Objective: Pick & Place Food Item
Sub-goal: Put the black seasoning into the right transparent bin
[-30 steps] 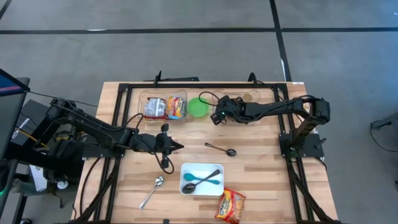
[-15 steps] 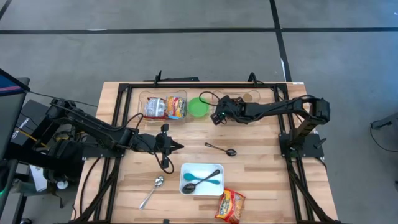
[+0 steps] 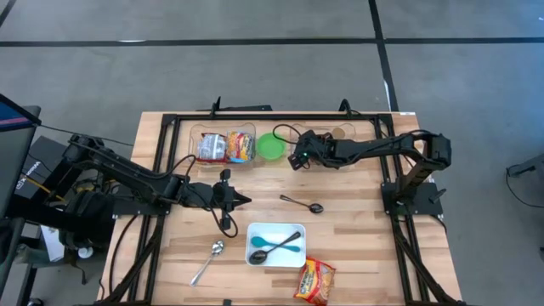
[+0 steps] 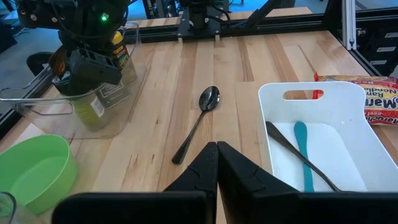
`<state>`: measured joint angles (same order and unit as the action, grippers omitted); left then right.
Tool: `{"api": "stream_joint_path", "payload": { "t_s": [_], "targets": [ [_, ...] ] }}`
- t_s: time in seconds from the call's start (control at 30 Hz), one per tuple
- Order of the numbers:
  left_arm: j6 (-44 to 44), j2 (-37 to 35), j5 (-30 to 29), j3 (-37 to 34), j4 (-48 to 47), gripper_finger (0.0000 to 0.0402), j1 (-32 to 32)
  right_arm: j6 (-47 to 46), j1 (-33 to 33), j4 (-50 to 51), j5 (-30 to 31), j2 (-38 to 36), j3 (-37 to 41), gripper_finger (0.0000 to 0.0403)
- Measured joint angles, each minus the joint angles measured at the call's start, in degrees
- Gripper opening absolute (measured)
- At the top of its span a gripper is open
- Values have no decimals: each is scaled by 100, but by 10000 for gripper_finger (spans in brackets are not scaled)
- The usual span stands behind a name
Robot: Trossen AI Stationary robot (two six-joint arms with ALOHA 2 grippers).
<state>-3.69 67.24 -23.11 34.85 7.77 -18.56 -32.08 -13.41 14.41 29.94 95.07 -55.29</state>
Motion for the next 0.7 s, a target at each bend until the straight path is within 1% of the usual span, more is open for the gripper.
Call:
{"api": "stream_joint_path", "payload": {
  "t_s": [0.7],
  "targets": [
    [1, 1, 0, -1, 0, 4, 0, 113, -24, -11, 0, 0, 0, 244]
  ]
}}
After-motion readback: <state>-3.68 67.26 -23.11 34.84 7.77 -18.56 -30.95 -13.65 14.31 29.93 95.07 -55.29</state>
